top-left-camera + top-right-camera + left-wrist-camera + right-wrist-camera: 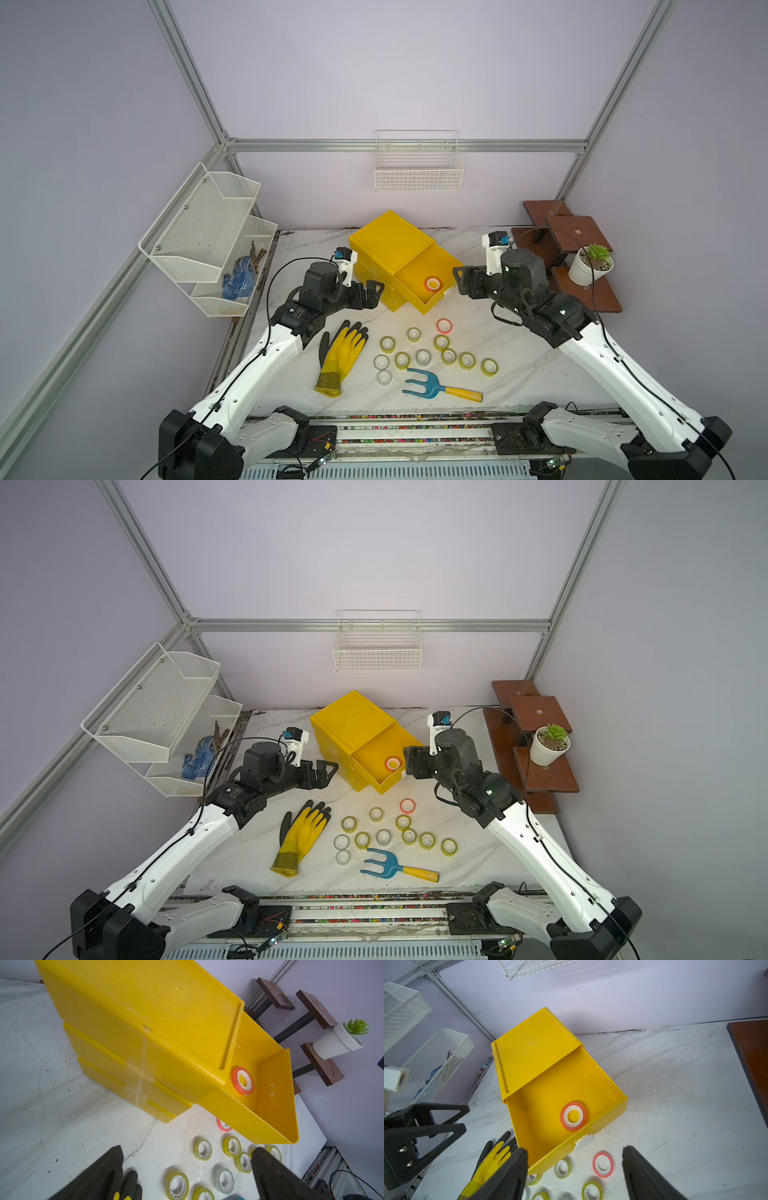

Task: Place the transparent tape into the drawer according to color
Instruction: Place the tape in the drawer, then move the tape to the center of the board.

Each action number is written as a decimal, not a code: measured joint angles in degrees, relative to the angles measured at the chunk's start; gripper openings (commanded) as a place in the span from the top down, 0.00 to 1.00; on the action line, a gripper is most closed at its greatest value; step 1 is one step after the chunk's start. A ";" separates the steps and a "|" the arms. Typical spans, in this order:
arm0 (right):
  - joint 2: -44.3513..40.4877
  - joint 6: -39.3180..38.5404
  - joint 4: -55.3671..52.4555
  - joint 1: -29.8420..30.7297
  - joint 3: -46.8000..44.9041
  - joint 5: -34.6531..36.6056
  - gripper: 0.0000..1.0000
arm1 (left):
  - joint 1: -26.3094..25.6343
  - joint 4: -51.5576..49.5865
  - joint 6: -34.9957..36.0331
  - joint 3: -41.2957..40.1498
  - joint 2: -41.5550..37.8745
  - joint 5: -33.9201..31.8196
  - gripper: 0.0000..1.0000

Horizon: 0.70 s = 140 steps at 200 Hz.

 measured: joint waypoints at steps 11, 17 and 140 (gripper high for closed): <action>-2.12 1.40 0.31 0.00 -3.93 1.07 0.25 | -0.22 -0.02 0.46 0.00 0.26 0.17 0.00; -2.91 2.05 0.42 0.00 -5.92 1.42 0.25 | -0.24 -0.04 0.57 0.00 0.28 0.20 0.00; 17.57 9.79 16.33 -1.31 -26.05 0.28 0.32 | -0.33 -0.09 1.84 0.00 0.20 -1.25 0.00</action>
